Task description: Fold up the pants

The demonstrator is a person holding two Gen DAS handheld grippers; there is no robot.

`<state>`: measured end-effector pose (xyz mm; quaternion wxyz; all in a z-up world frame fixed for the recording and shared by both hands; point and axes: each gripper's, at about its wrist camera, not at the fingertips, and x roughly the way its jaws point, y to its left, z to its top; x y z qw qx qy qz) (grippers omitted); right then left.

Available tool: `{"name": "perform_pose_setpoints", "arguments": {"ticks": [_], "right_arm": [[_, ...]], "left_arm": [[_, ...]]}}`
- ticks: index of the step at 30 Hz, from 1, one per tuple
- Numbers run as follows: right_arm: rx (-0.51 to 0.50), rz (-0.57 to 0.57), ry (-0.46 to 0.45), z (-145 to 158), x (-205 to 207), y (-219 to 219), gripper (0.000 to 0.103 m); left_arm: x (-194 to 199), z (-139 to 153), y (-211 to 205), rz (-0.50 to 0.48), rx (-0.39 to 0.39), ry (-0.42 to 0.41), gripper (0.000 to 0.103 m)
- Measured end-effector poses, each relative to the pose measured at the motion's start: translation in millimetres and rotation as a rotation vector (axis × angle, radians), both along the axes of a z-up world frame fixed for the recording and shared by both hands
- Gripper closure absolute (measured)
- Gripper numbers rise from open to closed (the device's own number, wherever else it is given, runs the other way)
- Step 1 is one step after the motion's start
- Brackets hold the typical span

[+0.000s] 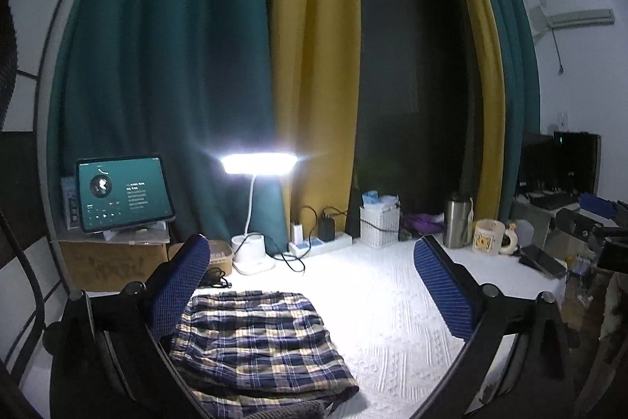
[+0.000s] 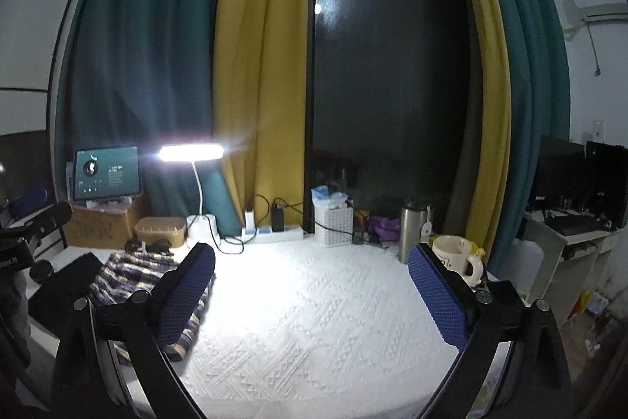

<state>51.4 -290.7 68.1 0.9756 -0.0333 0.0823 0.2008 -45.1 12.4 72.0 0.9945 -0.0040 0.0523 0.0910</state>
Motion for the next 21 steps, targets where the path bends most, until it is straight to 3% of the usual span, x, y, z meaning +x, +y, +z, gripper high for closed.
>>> {"name": "perform_pose_setpoints", "arguments": {"ticks": [21], "right_arm": [[-0.04,0.009,0.043,-12.8,10.9,16.9,0.003]], "left_arm": [[-1.2,-10.2,19.5,0.036,-0.047,0.023,0.0]]}}
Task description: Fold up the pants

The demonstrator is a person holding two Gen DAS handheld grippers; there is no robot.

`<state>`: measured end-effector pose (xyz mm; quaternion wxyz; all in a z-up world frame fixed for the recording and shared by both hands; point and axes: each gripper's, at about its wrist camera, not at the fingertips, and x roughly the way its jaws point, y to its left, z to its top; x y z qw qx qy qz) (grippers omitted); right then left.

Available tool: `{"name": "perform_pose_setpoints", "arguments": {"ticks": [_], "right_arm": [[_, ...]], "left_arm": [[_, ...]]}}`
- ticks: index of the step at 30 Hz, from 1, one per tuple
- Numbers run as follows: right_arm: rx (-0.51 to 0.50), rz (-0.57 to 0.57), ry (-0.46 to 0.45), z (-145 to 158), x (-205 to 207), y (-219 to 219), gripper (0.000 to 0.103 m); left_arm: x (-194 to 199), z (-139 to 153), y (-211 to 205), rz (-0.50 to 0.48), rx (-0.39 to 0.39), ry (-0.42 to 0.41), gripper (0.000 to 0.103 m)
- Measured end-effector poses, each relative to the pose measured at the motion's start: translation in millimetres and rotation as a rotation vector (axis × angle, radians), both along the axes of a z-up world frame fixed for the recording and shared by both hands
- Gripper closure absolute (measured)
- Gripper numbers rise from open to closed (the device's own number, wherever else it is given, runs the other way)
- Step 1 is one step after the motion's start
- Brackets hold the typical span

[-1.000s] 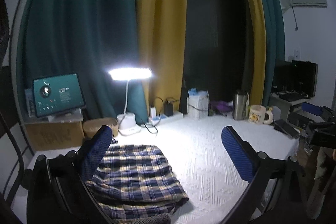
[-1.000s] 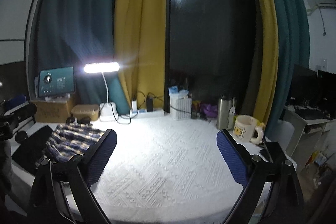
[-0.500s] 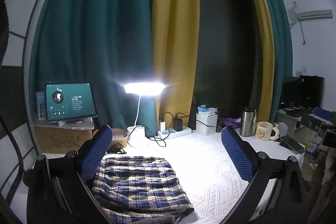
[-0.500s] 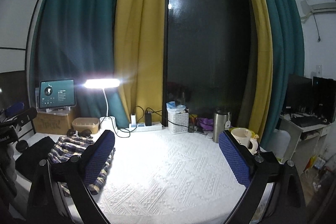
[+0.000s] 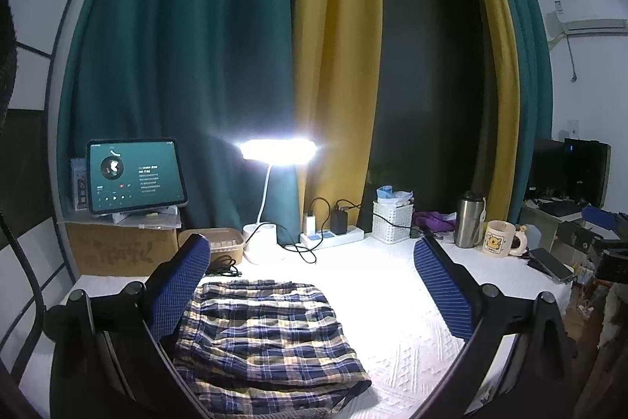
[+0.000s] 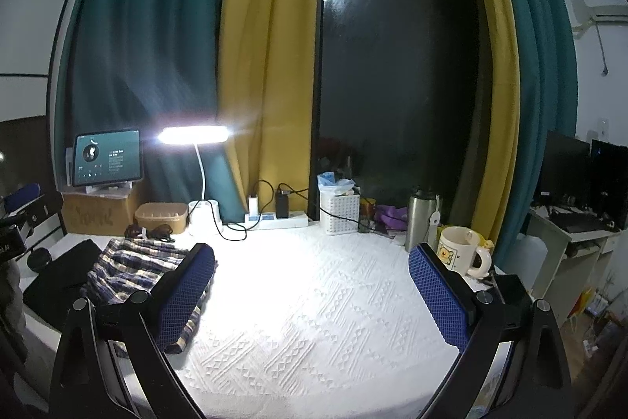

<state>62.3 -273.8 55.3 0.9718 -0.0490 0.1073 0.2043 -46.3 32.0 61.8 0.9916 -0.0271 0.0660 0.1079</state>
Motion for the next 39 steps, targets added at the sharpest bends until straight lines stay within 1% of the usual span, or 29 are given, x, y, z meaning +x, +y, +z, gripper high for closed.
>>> {"name": "perform_pose_setpoints", "arguments": {"ticks": [7,19,39], "right_arm": [[-0.007,0.007,0.003,-1.8,1.1,2.5,0.003],[-0.005,0.004,0.006,-1.7,-0.2,2.6,0.003],[0.002,-0.004,0.002,-2.6,-2.2,0.4,0.003]], "left_arm": [[-1.9,-0.6,3.7,0.0,-0.013,-0.003,0.0],[-2.1,0.2,3.7,0.018,-0.004,-0.001,0.0],[-1.3,-0.7,0.4,0.007,0.004,0.001,0.0]]}}
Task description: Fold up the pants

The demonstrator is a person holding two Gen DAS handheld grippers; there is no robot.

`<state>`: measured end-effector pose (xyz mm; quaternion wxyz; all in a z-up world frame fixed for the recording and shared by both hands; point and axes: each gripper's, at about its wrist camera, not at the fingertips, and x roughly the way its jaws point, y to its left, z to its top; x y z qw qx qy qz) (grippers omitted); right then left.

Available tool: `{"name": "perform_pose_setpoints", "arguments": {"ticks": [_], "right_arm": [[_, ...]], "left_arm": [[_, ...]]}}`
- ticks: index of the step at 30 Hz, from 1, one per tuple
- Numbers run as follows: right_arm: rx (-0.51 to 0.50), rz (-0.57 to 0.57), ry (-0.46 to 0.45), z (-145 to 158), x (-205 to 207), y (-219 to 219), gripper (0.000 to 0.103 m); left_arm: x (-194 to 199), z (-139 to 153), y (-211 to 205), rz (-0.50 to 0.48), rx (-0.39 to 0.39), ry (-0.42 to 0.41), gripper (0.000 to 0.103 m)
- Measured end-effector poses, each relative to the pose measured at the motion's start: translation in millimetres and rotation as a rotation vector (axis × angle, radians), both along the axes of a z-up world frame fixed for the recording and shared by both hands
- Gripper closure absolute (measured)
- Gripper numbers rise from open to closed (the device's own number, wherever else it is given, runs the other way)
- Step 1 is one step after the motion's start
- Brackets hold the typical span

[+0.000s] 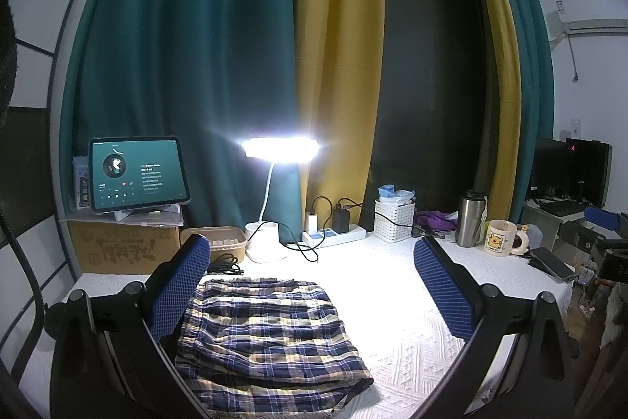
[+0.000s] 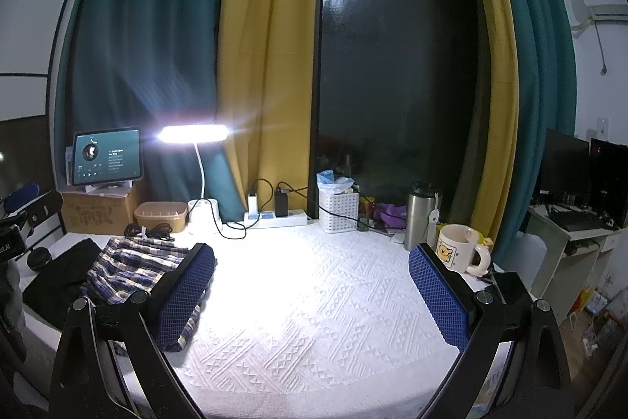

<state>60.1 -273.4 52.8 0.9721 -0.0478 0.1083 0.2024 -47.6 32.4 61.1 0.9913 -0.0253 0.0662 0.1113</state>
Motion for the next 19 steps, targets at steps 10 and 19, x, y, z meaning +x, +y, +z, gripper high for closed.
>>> {"name": "perform_pose_setpoints", "arguments": {"ticks": [10,19], "right_arm": [[-0.001,-0.003,0.002,0.2,-0.8,0.2,0.003],[-0.002,-0.006,0.005,-1.9,-0.4,1.8,0.003]], "left_arm": [[0.2,-0.6,-0.4,-0.009,0.001,0.002,0.0],[-1.6,-0.9,0.9,0.002,0.001,-0.01,0.0]]}}
